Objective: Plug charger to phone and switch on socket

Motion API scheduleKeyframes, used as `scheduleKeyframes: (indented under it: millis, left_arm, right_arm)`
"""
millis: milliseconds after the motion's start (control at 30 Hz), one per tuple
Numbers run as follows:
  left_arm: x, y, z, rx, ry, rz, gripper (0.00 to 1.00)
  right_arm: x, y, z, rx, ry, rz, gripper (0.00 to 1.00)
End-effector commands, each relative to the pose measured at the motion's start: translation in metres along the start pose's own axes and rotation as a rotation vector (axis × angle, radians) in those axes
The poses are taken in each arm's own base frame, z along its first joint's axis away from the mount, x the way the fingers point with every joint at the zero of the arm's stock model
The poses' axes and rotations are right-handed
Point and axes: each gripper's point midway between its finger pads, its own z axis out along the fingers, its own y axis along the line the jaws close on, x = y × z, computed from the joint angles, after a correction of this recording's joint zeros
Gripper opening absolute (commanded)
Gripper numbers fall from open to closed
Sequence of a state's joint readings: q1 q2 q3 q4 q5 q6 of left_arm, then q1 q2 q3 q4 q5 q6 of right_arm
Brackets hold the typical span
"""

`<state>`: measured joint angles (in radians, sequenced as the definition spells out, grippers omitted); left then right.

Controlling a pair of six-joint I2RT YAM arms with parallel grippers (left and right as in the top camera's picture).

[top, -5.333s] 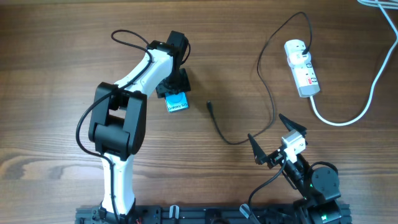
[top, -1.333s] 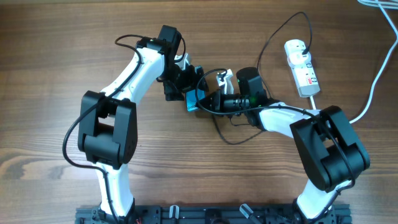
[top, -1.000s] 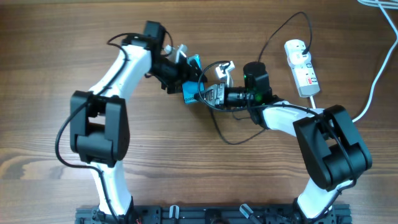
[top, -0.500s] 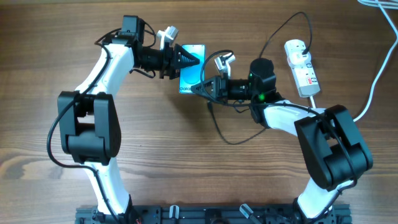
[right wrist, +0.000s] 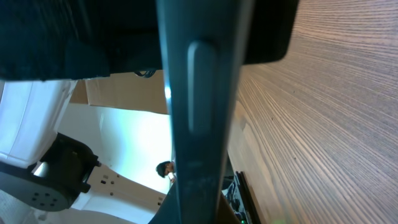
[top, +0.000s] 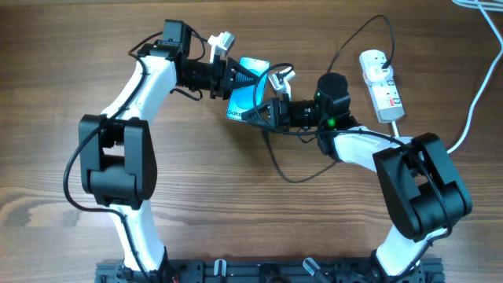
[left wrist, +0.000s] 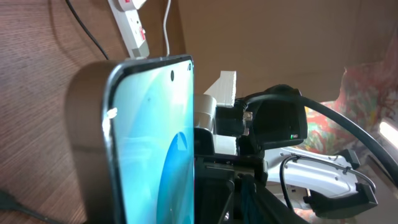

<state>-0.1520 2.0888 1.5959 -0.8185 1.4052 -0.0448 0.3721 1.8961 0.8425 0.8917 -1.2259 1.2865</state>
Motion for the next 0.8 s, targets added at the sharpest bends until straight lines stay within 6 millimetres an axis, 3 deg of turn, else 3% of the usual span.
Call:
scheduleKeyframes:
  millis: [0,133,267,333,500,567,667,700,767]
  left_arm:
    - [0.011,-0.041,0.014,0.139,0.055,0.055,0.44]
    - [0.014,-0.043,0.02,0.142,0.071,0.056,0.41]
    - [0.016,-0.043,0.022,0.143,0.076,0.054,0.3]
    - [0.016,-0.043,0.022,0.142,0.076,0.054,0.18]
    - [0.015,-0.042,0.022,0.134,0.074,0.054,0.04]
    - [0.015,-0.041,0.022,0.13,0.073,0.055,0.04]
    - [0.012,-0.024,0.024,0.032,0.061,0.057,0.04]
    - [0.01,-0.008,0.023,-0.066,0.047,0.059,0.04]
    - [0.007,0.011,0.02,-0.174,0.032,0.052,0.04]
  right_arm:
    - [0.009,-0.004,0.005,0.0,0.042,0.044,0.04]
    - [0.012,-0.003,0.005,-0.005,0.057,0.037,0.04]
    - [0.015,-0.001,0.005,-0.012,0.078,0.037,0.04]
    - [0.015,-0.002,0.005,-0.011,0.077,0.037,0.04]
    - [0.011,-0.003,0.002,-0.007,0.058,0.022,0.04]
    - [0.01,-0.003,0.002,-0.007,0.057,0.019,0.06]
    - [0.011,-0.003,0.002,-0.009,0.058,-0.023,0.43]
    - [0.011,-0.002,0.002,-0.01,0.06,-0.029,0.6]
    - [0.011,-0.002,0.001,-0.011,0.058,-0.037,0.68]
